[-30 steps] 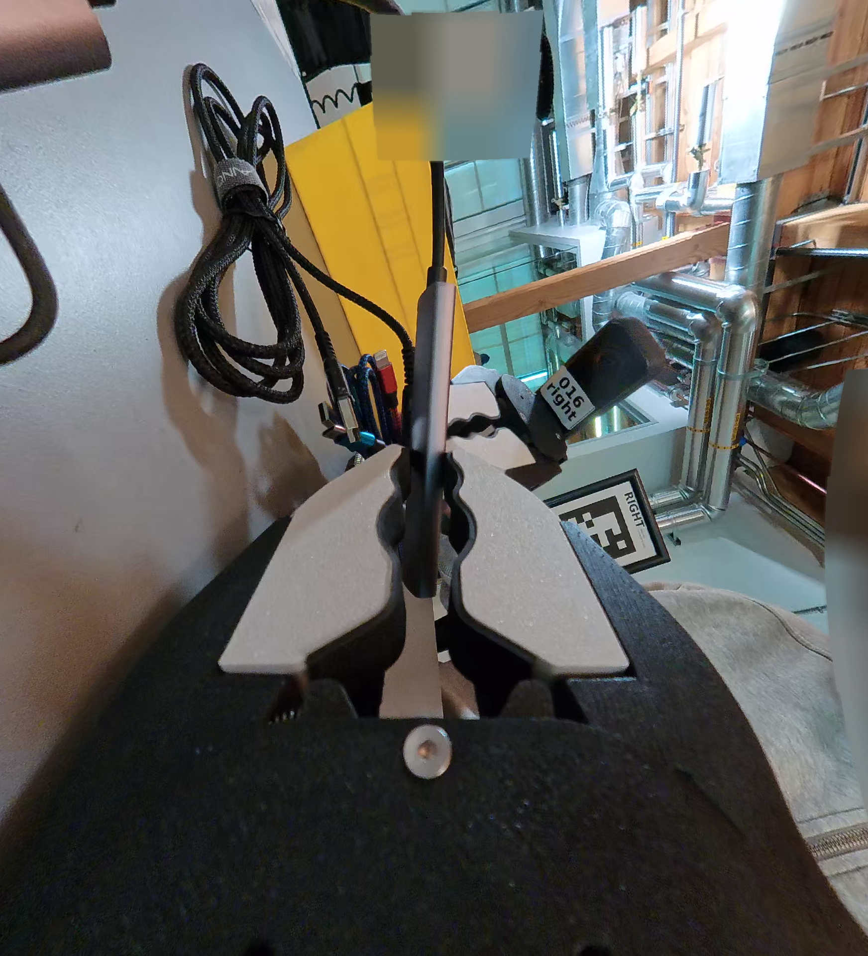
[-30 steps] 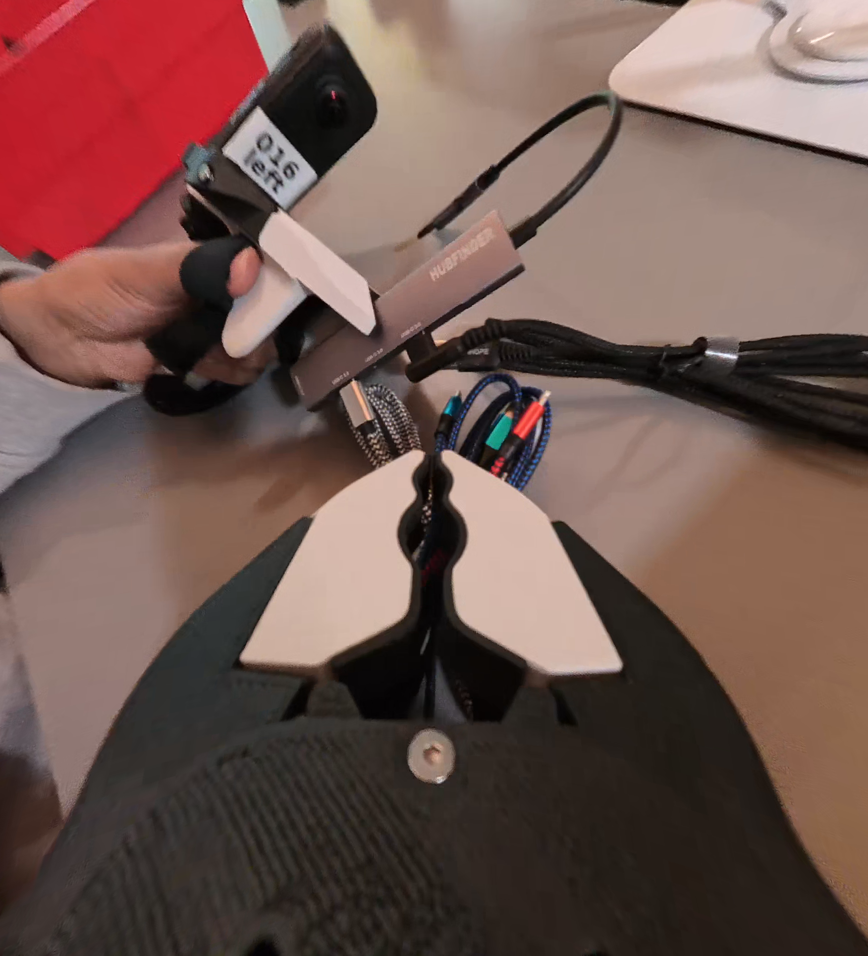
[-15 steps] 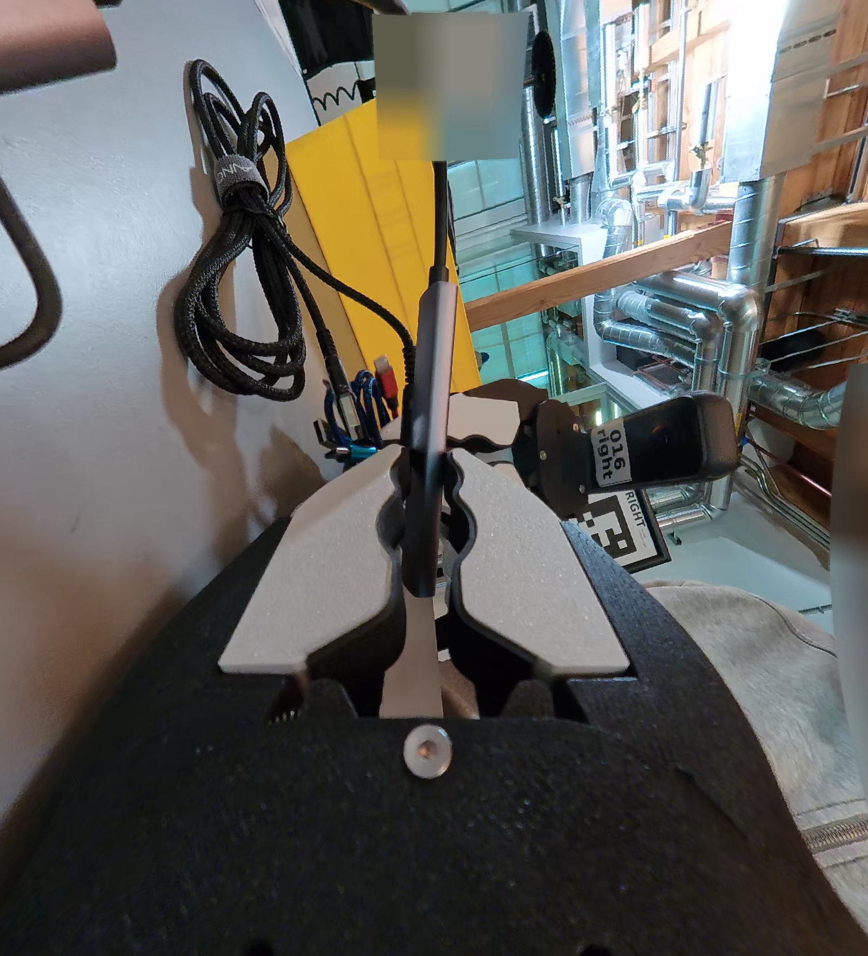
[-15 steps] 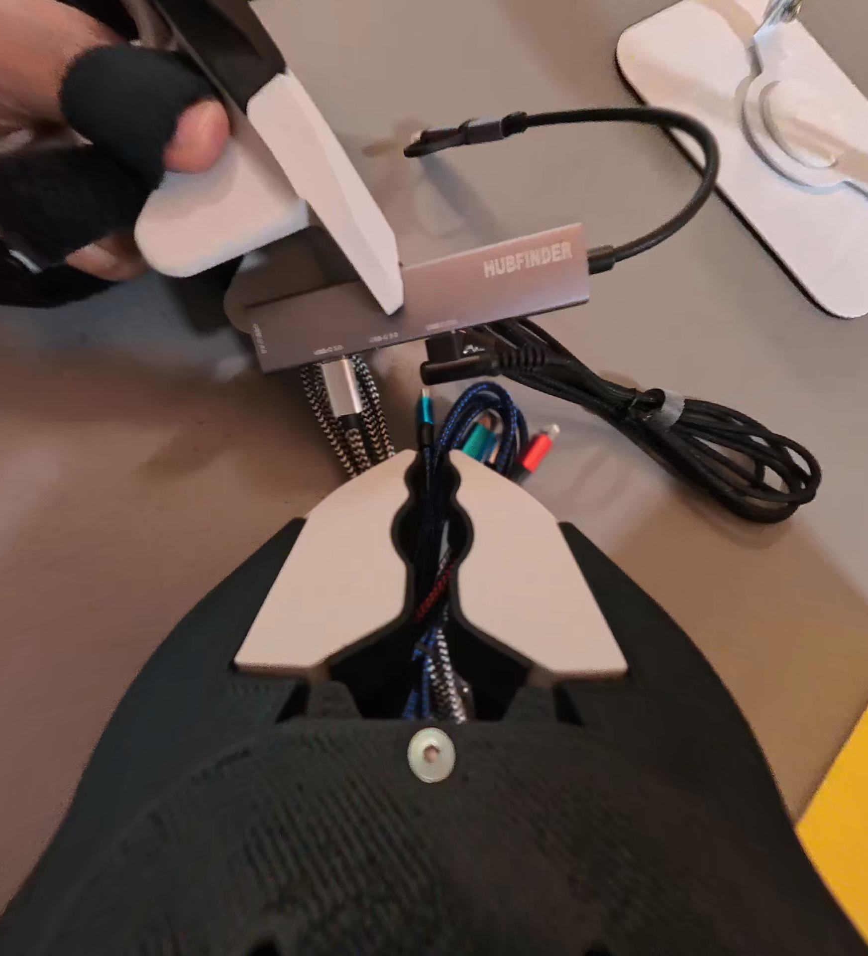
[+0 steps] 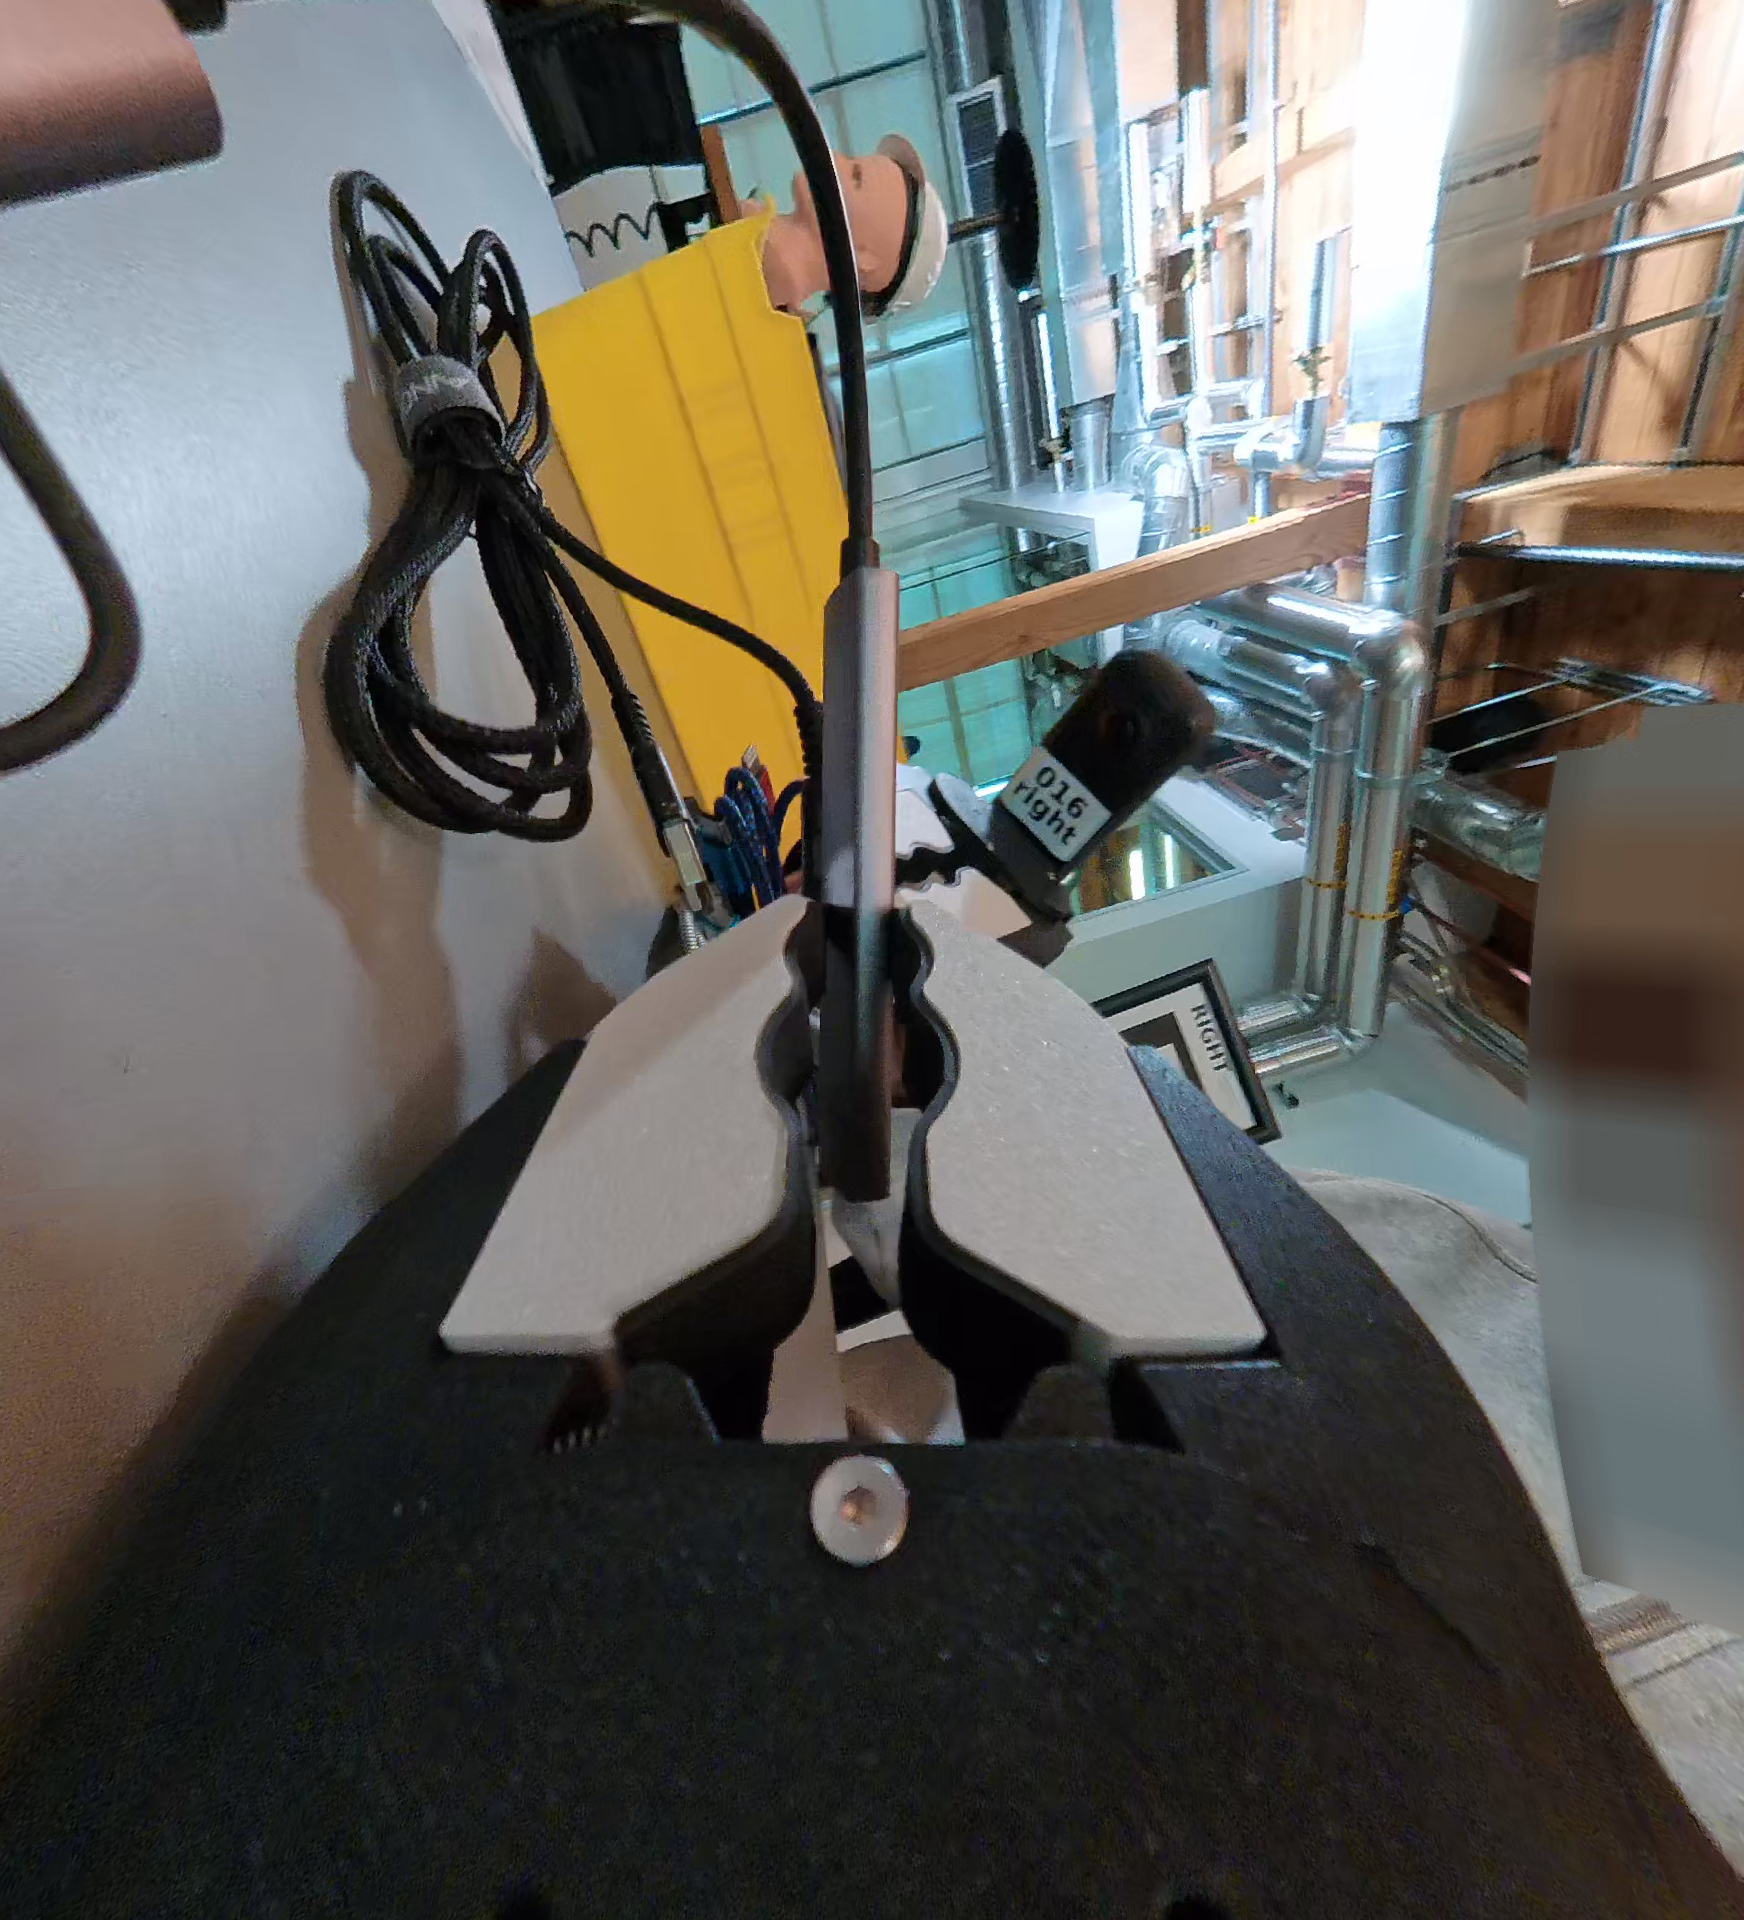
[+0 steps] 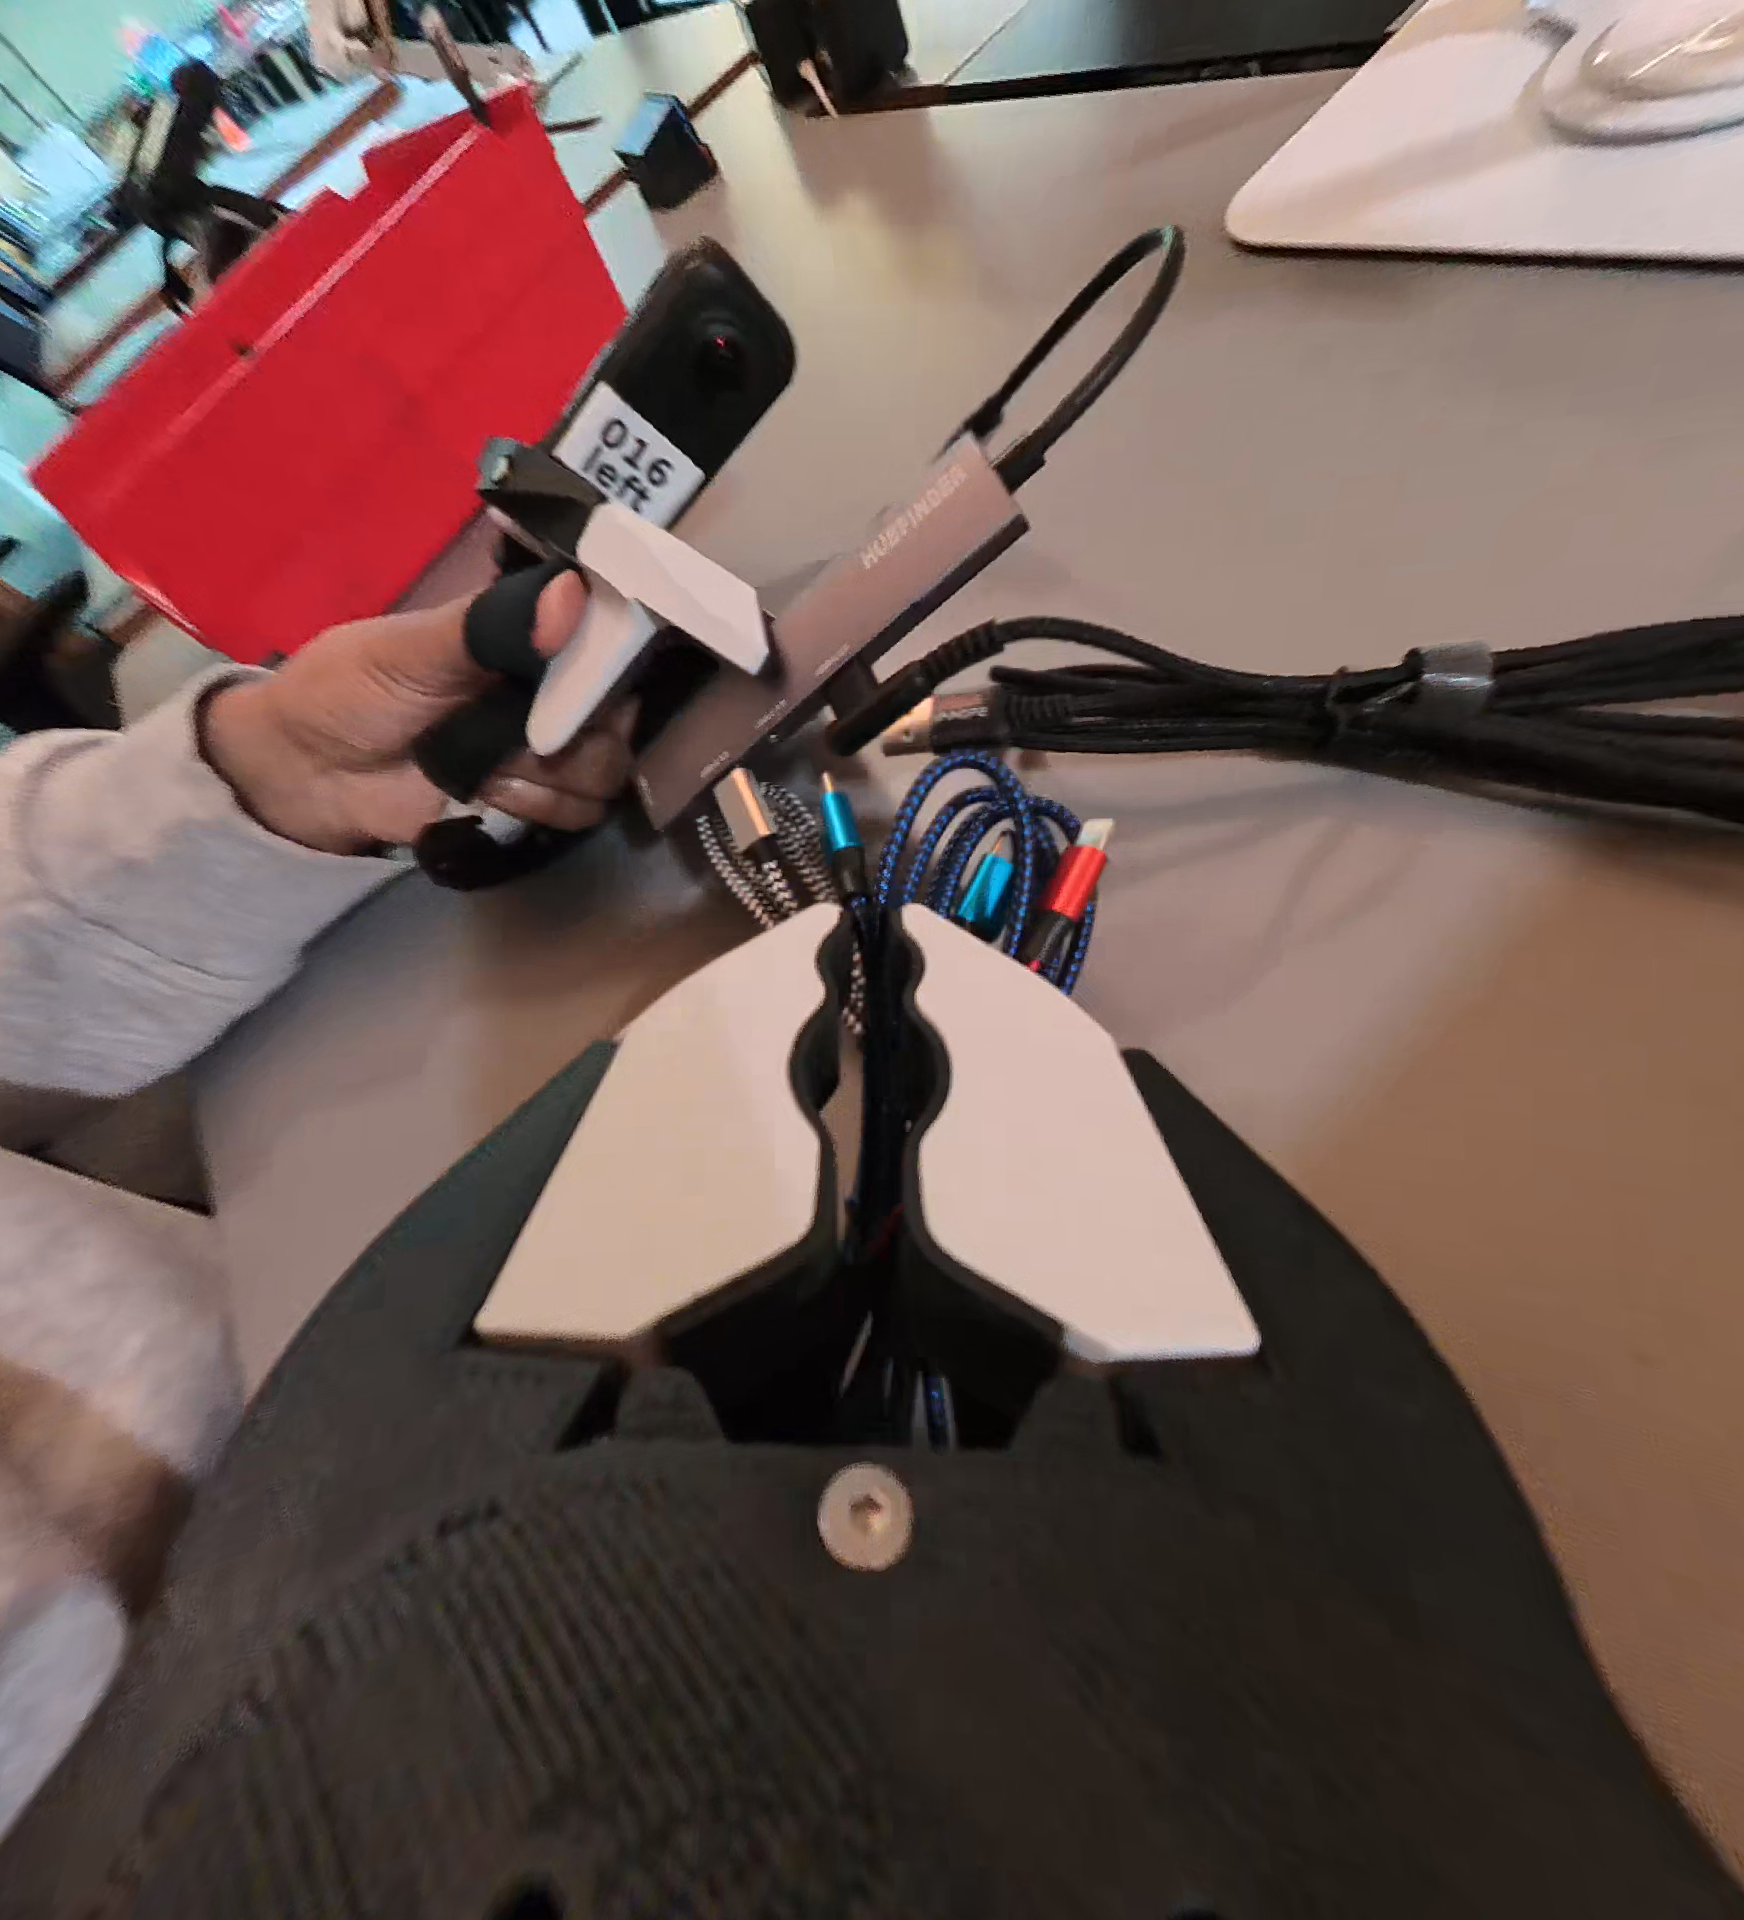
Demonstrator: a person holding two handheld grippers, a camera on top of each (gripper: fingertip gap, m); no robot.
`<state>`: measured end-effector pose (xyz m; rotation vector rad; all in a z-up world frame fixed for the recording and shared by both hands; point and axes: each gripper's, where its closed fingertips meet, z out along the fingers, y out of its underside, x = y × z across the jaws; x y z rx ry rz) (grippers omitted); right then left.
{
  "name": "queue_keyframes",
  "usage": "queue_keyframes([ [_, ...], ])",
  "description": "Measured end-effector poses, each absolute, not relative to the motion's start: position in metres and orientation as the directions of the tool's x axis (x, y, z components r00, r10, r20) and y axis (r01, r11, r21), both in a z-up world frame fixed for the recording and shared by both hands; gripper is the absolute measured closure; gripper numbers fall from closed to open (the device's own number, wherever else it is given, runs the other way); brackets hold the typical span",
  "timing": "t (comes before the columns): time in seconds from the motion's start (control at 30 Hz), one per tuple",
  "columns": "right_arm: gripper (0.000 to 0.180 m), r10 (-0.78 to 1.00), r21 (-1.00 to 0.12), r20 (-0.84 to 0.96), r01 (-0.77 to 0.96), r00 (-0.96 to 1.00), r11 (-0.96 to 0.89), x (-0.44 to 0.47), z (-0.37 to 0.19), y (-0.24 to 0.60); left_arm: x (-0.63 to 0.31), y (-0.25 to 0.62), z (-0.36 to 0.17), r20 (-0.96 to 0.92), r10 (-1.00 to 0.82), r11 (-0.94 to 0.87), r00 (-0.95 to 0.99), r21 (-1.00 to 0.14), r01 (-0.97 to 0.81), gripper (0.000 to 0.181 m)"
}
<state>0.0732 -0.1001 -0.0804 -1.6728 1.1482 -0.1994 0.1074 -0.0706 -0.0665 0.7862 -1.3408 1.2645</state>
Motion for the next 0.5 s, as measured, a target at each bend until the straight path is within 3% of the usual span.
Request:
queue_keyframes([
  [0.03,0.174,-0.741,-0.807,-0.412,-0.590,0.530,0.027,0.072,-0.079,-0.097,0.108,-0.070,-0.065,0.959,0.216,0.211,-0.184,-0.230,-0.950,0.169],
  [0.5,0.174,-0.434,-0.587,-0.795,-0.718,0.424,0.373,0.070,-0.070,-0.085,0.100,-0.066,-0.048,0.926,0.358,0.214,-0.118,-0.204,-0.955,0.168],
])
